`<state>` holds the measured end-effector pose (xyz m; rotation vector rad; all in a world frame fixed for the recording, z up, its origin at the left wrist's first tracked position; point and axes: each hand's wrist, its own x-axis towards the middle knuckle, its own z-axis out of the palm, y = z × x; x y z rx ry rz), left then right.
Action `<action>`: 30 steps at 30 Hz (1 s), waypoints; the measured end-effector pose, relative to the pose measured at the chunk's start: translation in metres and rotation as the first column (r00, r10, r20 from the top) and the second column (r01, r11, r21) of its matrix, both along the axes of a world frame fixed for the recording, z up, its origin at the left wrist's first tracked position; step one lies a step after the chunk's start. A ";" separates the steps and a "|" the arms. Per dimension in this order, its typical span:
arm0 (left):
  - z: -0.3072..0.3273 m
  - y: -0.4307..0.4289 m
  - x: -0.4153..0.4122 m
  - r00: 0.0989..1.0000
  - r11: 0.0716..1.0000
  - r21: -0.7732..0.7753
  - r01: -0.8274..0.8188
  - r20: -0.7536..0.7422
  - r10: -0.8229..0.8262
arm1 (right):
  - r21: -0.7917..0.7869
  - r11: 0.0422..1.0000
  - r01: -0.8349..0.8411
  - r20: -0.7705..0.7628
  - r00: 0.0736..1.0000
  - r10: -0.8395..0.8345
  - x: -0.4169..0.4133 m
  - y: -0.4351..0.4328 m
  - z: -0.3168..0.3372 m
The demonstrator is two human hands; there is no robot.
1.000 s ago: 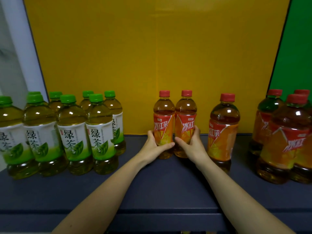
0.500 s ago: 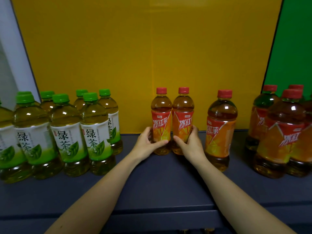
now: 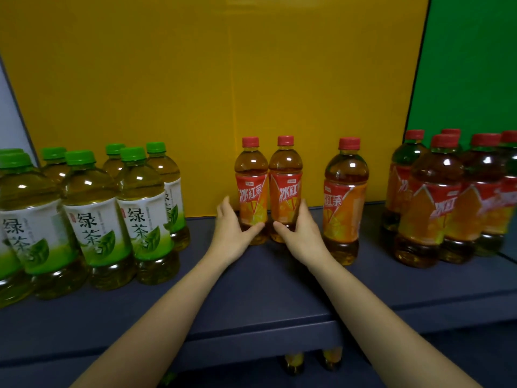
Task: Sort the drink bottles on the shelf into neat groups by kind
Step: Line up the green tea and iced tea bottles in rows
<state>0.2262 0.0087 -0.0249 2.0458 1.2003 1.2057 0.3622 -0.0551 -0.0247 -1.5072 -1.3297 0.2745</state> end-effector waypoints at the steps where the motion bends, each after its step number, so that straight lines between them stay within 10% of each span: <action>1: 0.004 -0.010 -0.002 0.997 0.988 0.139 -0.074 -0.022 0.077 | 0.023 0.999 -0.036 0.032 0.999 0.035 -0.001 -0.013 0.000; 6: 0.021 -0.057 0.000 0.987 0.876 0.467 0.118 0.044 -0.156 | 0.116 0.986 -0.118 0.207 0.974 0.093 0.010 -0.090 0.002; 12: 0.026 -0.079 0.049 0.837 0.836 -0.049 0.546 -0.002 -0.547 | 0.324 0.943 0.083 0.134 0.982 -0.132 0.080 -0.153 0.016; 19: 0.031 -0.057 0.096 0.720 0.606 -0.398 0.689 0.283 -0.634 | 0.258 0.903 0.344 -0.044 0.938 -0.345 0.152 -0.160 0.008; 30: 0.027 -0.072 0.122 0.854 0.798 -0.306 0.519 0.162 -0.494 | 0.074 0.948 0.308 0.138 0.939 -0.316 0.153 -0.138 -0.001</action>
